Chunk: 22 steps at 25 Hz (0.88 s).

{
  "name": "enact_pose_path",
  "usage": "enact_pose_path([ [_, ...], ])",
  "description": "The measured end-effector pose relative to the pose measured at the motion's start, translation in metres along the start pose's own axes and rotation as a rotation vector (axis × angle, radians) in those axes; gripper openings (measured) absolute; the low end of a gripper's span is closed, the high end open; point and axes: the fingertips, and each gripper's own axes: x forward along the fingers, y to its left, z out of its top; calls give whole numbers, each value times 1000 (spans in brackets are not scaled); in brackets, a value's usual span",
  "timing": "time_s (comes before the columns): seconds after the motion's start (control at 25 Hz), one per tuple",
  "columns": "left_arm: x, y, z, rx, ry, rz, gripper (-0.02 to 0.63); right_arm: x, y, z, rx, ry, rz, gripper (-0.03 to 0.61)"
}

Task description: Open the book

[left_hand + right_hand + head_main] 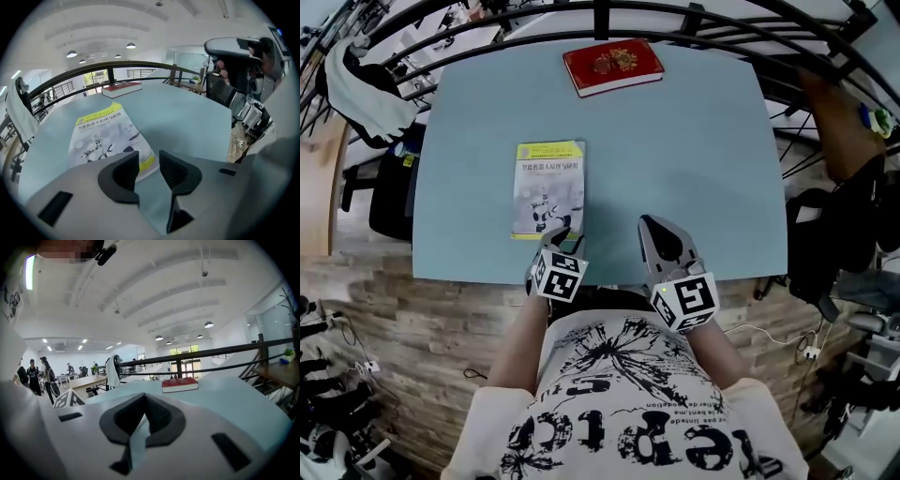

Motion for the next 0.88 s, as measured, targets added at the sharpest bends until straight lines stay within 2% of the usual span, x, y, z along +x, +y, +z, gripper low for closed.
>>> enact_pose_path([
  [0.12,6,5,-5,40,8,36,144,-2,-1,0,-12,-4,-19,11],
  [0.16,6,7,-6,47,6,47,120,-2,0,-1,-19,-3,-21,11],
  [0.24,5,9,-6,34,-12,51,65,-2,1,-5,-29,4,-24,11],
  [0.36,2,9,-3,-8,-40,34,37,-2,2,-9,-30,16,-22,11],
  [0.64,-18,8,8,14,-82,22,23,0,17,-7,-74,24,-3,11],
  [0.88,-56,32,22,-7,-194,34,21,11,44,-1,-114,27,-10,11],
])
